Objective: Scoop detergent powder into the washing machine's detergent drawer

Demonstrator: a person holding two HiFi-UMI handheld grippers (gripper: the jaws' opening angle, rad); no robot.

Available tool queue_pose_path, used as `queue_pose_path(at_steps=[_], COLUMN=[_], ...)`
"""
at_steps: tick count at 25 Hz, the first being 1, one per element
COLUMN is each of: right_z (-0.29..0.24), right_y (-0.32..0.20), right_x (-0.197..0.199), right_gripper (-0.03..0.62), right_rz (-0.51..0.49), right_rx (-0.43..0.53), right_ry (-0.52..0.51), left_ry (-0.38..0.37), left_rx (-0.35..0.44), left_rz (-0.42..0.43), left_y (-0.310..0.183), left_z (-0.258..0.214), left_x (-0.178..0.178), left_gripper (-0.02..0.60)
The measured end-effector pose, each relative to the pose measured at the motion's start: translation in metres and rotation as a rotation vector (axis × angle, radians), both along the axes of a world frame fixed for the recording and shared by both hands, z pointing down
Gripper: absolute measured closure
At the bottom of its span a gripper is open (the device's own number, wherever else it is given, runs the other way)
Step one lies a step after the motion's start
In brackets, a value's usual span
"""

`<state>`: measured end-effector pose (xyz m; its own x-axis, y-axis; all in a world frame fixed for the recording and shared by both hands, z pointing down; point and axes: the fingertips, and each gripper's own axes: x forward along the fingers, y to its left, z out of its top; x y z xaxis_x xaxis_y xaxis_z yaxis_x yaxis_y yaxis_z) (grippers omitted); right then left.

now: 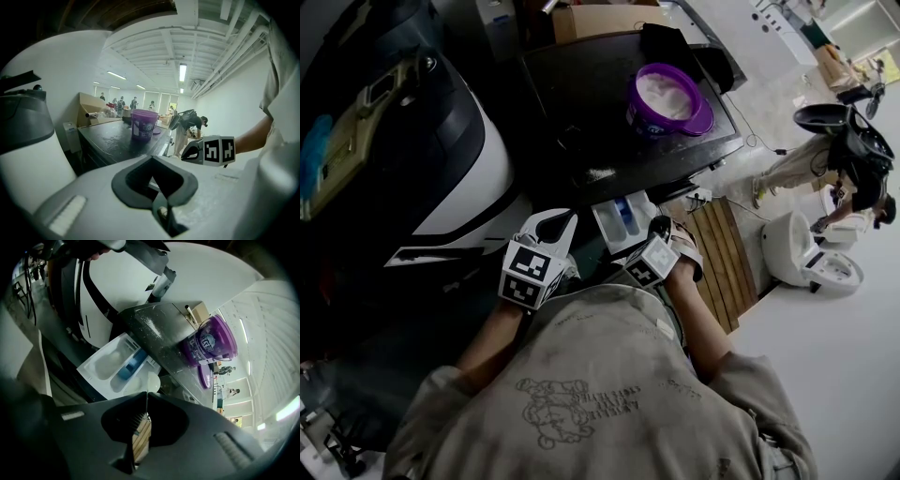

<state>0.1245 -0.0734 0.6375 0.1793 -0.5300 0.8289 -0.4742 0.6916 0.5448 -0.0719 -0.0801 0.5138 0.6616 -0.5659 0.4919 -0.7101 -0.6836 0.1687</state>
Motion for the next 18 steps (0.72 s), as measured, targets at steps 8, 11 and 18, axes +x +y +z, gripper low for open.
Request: queue_pose_path(at_steps=[8, 11, 18], right_z=[-0.003, -0.01, -0.03], right_y=[0.002, 0.001, -0.008], right_x=[-0.004, -0.007, -0.008], right_gripper=[0.556, 0.556, 0.556], right_rz=[0.069, 0.118, 0.185], right_rx=[-0.049, -0.054, -0.022], right_ry=[-0.145, -0.246, -0.441], left_ry=[0.002, -0.01, -0.011], left_rx=[0.0, 0.002, 0.015], left_rz=[0.002, 0.0, -0.007], left_y=[-0.001, -0.004, -0.014], left_z=[-0.004, -0.006, -0.011], left_x=[0.004, 0.005, 0.01], left_gripper=[0.581, 0.581, 0.581])
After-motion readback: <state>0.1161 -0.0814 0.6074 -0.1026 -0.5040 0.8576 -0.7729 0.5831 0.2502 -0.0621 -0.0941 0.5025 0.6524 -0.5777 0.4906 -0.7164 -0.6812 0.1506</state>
